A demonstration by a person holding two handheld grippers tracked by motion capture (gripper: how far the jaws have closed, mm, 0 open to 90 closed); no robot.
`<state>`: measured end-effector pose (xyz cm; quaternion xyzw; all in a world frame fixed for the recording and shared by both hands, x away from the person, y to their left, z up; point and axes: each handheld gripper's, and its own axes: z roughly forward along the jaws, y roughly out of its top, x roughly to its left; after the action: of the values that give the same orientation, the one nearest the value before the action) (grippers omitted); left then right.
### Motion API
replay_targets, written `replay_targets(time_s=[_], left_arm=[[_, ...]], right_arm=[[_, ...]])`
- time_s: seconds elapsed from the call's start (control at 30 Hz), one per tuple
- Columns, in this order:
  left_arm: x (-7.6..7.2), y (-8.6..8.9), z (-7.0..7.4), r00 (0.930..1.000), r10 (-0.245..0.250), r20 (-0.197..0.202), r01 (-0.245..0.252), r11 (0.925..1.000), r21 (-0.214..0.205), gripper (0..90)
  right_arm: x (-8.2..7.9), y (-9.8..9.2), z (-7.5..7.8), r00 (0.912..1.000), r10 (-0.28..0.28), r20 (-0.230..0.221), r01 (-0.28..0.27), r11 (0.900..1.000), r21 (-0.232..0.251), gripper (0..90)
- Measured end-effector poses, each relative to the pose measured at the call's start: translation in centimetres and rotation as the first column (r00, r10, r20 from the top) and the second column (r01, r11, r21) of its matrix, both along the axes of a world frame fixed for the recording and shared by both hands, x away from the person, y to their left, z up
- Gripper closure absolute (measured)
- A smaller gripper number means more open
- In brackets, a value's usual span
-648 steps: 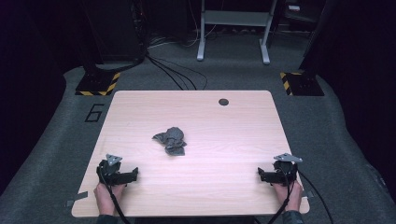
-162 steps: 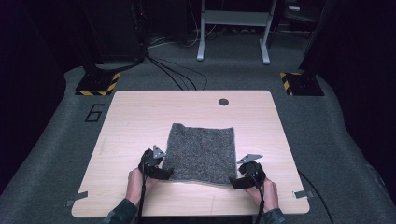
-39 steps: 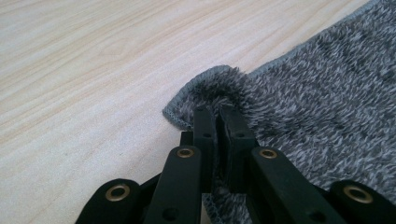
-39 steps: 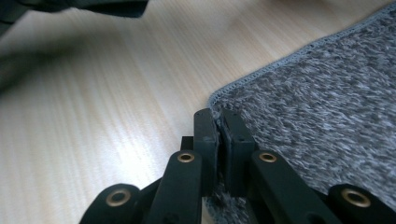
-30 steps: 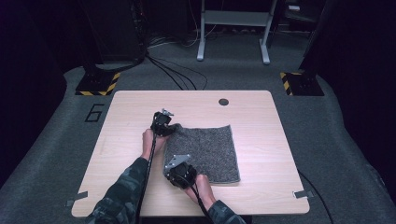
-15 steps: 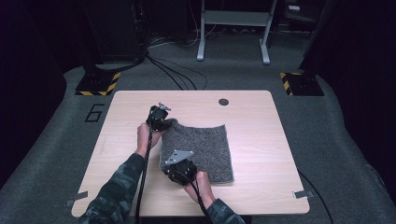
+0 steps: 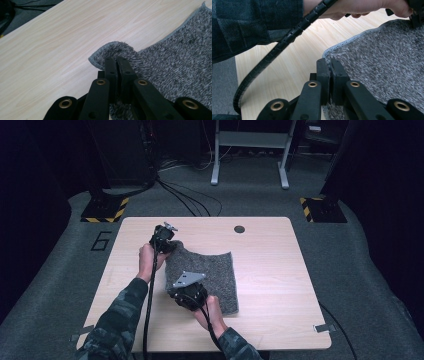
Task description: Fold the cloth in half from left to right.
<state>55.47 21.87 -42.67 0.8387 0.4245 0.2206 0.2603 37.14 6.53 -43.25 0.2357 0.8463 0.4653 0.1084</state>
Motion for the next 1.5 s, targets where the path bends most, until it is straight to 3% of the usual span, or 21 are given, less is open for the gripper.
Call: replay_targets(time_s=[0.27,0.47,0.6,0.9,1.07,1.3,1.5], left_arm=[[0.3,-0.7,1.2,0.9998,-0.015,0.013,0.015,0.9994,0.03,87.0],[0.6,-1.2,1.7,0.9998,-0.02,0.004,0.02,0.9995,0.024,86.8],[0.7,-1.9,2.2,0.9995,-0.031,0.003,0.031,0.9984,0.047,86.7],[1.0,-3.4,3.1,0.9985,-0.055,0.003,0.055,0.9972,0.051,86.1],[1.1,-4.2,2.8,0.9976,-0.069,-0.007,0.069,0.995,0.073,85.2],[1.6,-5.4,2.3,0.9963,-0.082,-0.027,0.084,0.9942,0.067,84.3],[1.9,-6.9,2.0,0.993,-0.109,-0.044,0.113,0.9892,0.093,83.9]], right_arm=[[-0.1,-1.0,0.3,0.9998,-0.02,0.002,0.02,0.9992,0.034,87.4],[-0.5,-1.7,0.4,0.9993,-0.034,0.013,0.033,0.9986,0.041,87.4],[-0.7,-2.1,0.5,0.9987,-0.048,0.018,0.047,0.9974,0.056,87.4],[-1.1,-3.4,0.9,0.9968,-0.072,0.035,0.069,0.9939,0.086,87.4],[-1.2,-4.1,0.8,0.9959,-0.084,0.032,0.081,0.9929,0.087,87.4],[-1.5,-5.3,0.4,0.9926,-0.118,0.028,0.115,0.9883,0.1,87.4],[-1.7,-6.2,-0.2,0.9894,-0.145,0.013,0.143,0.9845,0.101,87.4]])
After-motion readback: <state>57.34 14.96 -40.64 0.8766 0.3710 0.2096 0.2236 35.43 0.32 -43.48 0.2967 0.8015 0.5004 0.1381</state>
